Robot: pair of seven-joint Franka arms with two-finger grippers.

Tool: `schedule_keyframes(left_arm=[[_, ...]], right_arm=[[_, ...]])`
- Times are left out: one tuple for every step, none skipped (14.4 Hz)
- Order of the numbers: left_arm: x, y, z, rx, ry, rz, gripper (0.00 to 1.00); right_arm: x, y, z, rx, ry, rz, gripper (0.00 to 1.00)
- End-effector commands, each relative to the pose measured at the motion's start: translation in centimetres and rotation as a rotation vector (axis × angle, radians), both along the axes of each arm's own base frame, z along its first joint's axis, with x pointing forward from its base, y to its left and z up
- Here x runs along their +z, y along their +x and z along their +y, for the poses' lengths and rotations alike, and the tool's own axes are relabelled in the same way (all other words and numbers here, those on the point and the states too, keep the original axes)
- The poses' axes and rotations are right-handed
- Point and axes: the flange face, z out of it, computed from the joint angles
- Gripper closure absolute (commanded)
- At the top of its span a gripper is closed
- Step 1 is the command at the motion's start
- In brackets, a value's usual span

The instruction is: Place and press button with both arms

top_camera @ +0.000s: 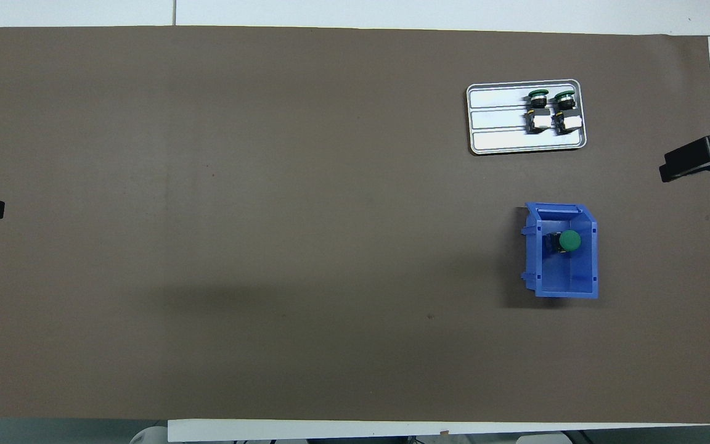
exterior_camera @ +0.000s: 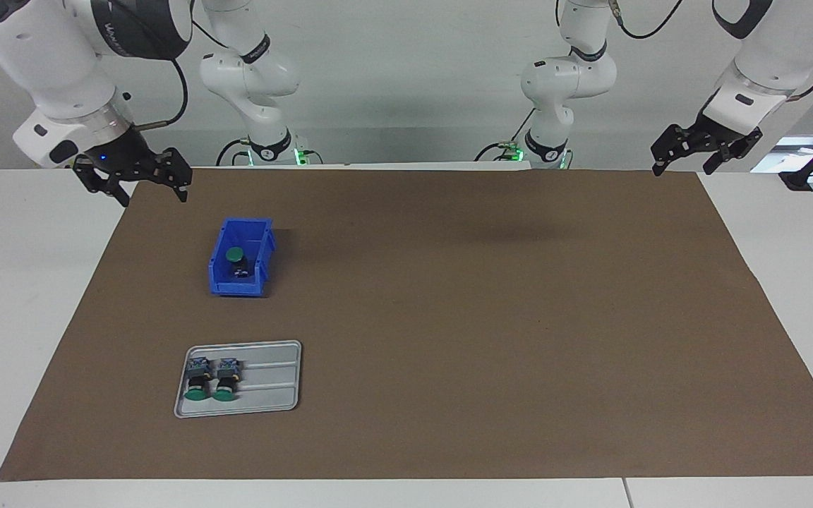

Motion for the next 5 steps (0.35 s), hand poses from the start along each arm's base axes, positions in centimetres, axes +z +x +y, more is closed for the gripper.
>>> schedule_keyframes(left_arm=[[0.27, -0.67, -0.42, -0.001, 0.009, -0.013, 0.00], [0.25, -0.69, -0.42, -0.001, 0.009, -0.011, 0.00], [0.29, -0.74, -0.50, -0.001, 0.009, -0.008, 0.00], [0.37, -0.84, -0.50, -0.003, 0.009, -0.010, 0.00], [0.43, -0.91, -0.58, -0.004, 0.010, -0.010, 0.00]], right_arm=[[1.05, -0.61, -0.26, 0.006, 0.004, 0.003, 0.01], [1.10, -0.73, -0.19, 0.007, 0.002, 0.002, 0.01], [1.29, -0.92, -0.19, 0.007, 0.001, -0.001, 0.01], [1.18, -0.97, -0.27, 0.006, 0.001, 0.000, 0.01], [1.01, -0.98, -0.11, 0.009, 0.001, 0.002, 0.01]])
